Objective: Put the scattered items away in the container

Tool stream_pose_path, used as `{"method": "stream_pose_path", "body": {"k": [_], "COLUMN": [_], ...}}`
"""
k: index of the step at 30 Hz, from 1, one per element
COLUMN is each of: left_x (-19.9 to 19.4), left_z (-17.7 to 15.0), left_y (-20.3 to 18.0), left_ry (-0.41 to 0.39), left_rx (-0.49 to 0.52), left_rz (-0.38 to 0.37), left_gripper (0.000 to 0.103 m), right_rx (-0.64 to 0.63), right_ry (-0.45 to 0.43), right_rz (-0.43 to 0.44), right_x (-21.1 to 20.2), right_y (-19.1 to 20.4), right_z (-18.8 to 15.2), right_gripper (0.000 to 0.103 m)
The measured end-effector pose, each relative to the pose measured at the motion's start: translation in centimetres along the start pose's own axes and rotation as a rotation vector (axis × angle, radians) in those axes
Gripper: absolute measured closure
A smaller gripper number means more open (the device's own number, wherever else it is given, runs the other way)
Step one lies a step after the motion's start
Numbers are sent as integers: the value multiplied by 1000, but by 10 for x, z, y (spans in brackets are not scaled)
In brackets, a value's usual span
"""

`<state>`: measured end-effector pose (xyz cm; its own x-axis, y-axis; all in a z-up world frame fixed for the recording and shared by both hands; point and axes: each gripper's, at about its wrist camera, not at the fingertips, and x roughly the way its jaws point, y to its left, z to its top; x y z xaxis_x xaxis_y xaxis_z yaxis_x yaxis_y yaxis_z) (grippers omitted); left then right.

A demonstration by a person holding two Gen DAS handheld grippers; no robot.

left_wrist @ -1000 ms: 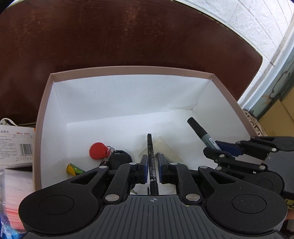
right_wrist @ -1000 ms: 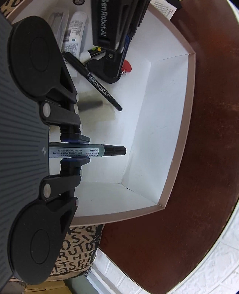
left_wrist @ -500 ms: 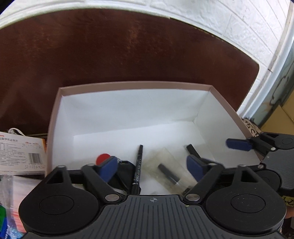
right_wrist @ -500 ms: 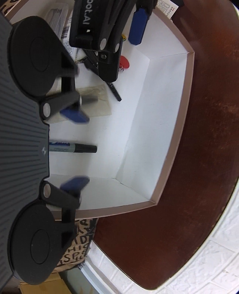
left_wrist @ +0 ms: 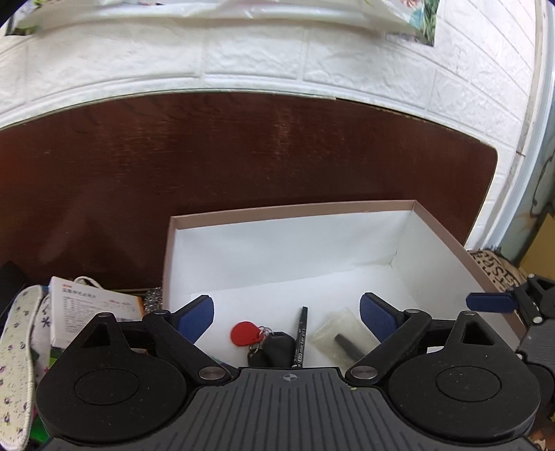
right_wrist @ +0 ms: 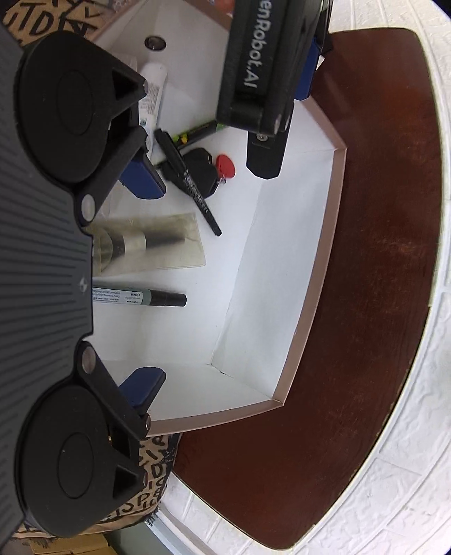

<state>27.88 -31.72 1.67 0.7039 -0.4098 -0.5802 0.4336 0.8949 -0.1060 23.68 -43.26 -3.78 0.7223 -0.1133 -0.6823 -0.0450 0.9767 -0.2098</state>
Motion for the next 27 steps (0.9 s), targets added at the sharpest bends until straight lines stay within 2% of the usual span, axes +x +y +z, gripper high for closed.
{"method": "stream_pose_path", "body": {"k": [9, 12, 20, 27], "left_x": [-22, -33, -67, -95], "left_z": [-8, -13, -28, -45], "left_y": [1, 0, -6, -9], "left_ry": [-14, -37, -111, -135], "left_rx": [-9, -3, 41, 57], "left_rz": [0, 0, 33, 55], "left_gripper": [3, 0, 0, 0], "right_rx": [23, 34, 64, 54], "right_ry": [-53, -69, -135, -207], "right_rz": [-4, -5, -8, -20], "right_x": [-31, -42, -77, -113], "right_y": [5, 7, 17, 33], "right_z": [-5, -9, -24, -42], "right_gripper": [0, 0, 0, 0]}}
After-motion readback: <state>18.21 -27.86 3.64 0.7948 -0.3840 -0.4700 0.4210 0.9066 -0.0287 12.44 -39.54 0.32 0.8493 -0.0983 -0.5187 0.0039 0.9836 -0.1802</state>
